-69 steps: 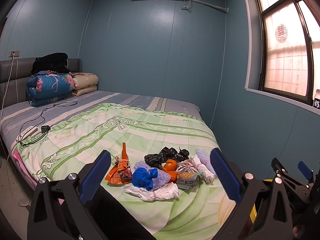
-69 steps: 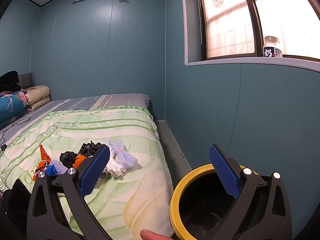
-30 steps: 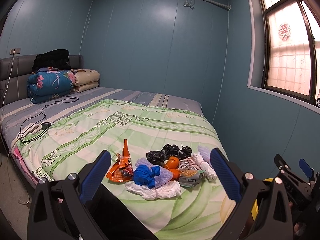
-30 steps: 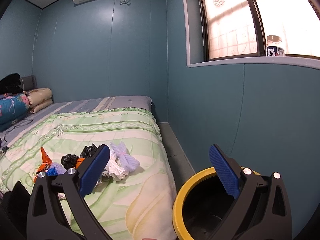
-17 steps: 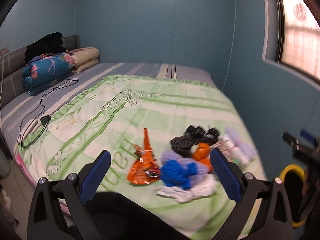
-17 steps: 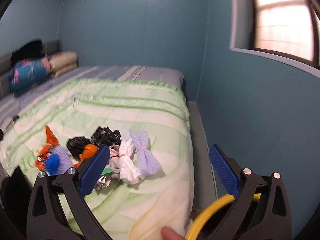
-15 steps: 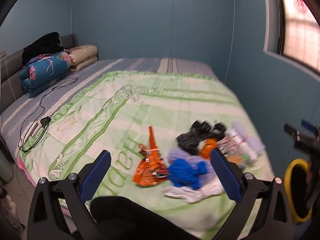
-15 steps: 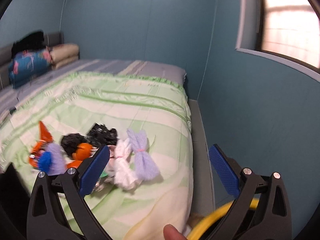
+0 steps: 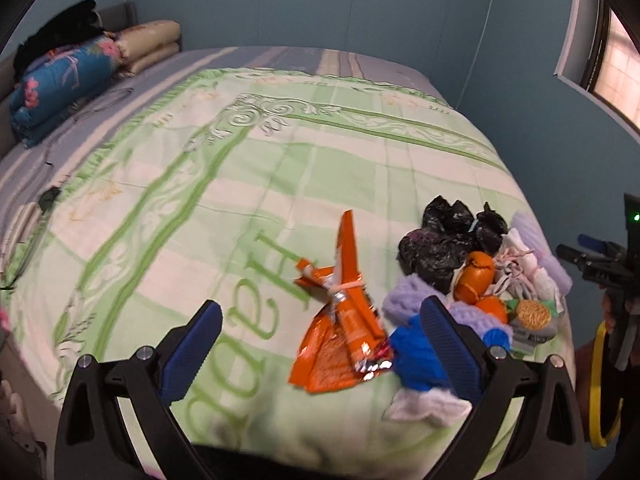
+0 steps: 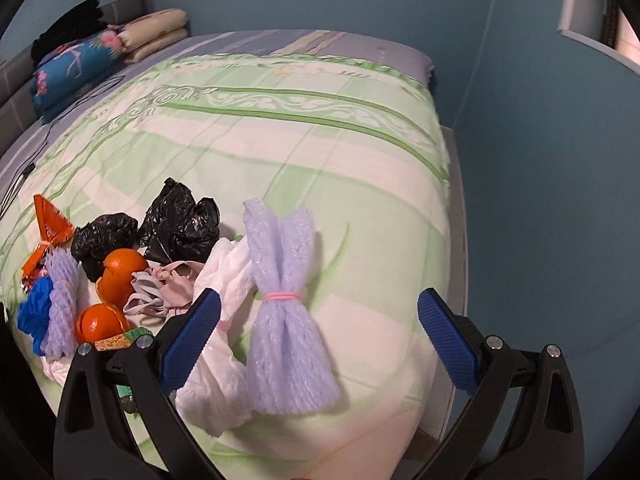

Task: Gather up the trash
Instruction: 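Grasp the orange snack wrapper with the left tool while the right tool grasps the lavender mesh bundle, then carry the wrapper with the left tool while the right tool carries the mesh bundle to the bin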

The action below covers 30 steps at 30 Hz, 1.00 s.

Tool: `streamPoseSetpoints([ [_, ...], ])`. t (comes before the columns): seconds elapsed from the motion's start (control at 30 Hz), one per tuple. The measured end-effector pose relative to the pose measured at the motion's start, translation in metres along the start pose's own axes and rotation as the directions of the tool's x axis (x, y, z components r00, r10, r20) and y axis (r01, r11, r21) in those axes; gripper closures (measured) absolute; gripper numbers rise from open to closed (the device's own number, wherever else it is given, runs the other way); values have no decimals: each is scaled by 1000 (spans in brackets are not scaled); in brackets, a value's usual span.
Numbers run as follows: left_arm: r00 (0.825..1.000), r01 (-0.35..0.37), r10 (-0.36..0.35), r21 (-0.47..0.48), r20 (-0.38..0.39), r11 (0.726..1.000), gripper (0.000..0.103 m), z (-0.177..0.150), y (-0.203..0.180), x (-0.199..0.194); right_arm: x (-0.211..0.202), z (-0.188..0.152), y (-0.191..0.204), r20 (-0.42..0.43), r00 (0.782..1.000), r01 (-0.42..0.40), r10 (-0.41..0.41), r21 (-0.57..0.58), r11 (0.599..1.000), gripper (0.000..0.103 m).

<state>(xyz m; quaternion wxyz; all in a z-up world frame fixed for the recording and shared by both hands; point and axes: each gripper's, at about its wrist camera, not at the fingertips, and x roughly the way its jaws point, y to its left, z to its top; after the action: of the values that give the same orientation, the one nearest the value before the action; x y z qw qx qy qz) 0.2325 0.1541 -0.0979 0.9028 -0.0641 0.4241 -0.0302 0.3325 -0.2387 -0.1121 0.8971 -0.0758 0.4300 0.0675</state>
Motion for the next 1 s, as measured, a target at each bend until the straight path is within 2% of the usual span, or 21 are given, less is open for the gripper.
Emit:
streamPoseSetpoints([
  [0.1, 999, 40, -39, 14, -34, 999, 7, 6, -4, 17, 10, -1, -2, -28, 999, -21, 20, -20, 1000, 8],
  [0.2, 997, 46, -44, 28, -56, 999, 7, 11, -7, 33, 20, 0, -6, -56, 998, -20, 19, -17, 1000, 10],
  [0.27, 997, 43, -40, 37, -71, 998, 7, 14, -9, 41, 26, 0, -8, -75, 997, -31, 31, -4, 1000, 22],
  [0.4, 993, 61, -54, 67, -106, 996, 7, 20, -10, 57, 30, -1, -1, -100, 994, -56, 55, -16, 998, 23],
  [0.5, 989, 66, -53, 93, -140, 993, 18, 22, -10, 69, 41, -2, 3, -142, 988, -56, 55, -5, 998, 28],
  [0.57, 981, 85, -67, 90, -182, 992, 33, 21, -9, 78, 47, -4, 3, -159, 986, -40, 40, 0, 999, 36],
  [0.67, 973, 96, -71, 107, -218, 990, 36, 16, -11, 87, 54, -7, 2, -183, 982, -49, 53, 25, 998, 46],
  [0.73, 972, 93, -66, 110, -227, 990, 36, 13, -13, 92, 56, -8, 3, -186, 982, -37, 42, 31, 999, 48],
  [0.83, 970, 82, -59, 92, -234, 992, 38, 14, -9, 97, 55, -6, 5, -183, 982, -32, 37, 31, 999, 61],
  [0.87, 969, 87, -61, 97, -240, 992, 46, 14, -9, 99, 54, -5, 6, -181, 983, -30, 35, 31, 999, 67],
  [0.93, 971, 67, -39, 113, -236, 991, 52, 12, -11, 102, 53, -5, 8, -183, 982, -31, 35, 27, 999, 71],
  [0.97, 971, 72, -45, 105, -236, 992, 59, 12, -11, 101, 52, -4, 8, -178, 983, -26, 31, 28, 999, 73],
  [1.0, 972, 83, -60, 93, -228, 992, 60, 14, -9, 99, 49, -4, 8, -169, 985, -24, 29, 32, 999, 73],
])
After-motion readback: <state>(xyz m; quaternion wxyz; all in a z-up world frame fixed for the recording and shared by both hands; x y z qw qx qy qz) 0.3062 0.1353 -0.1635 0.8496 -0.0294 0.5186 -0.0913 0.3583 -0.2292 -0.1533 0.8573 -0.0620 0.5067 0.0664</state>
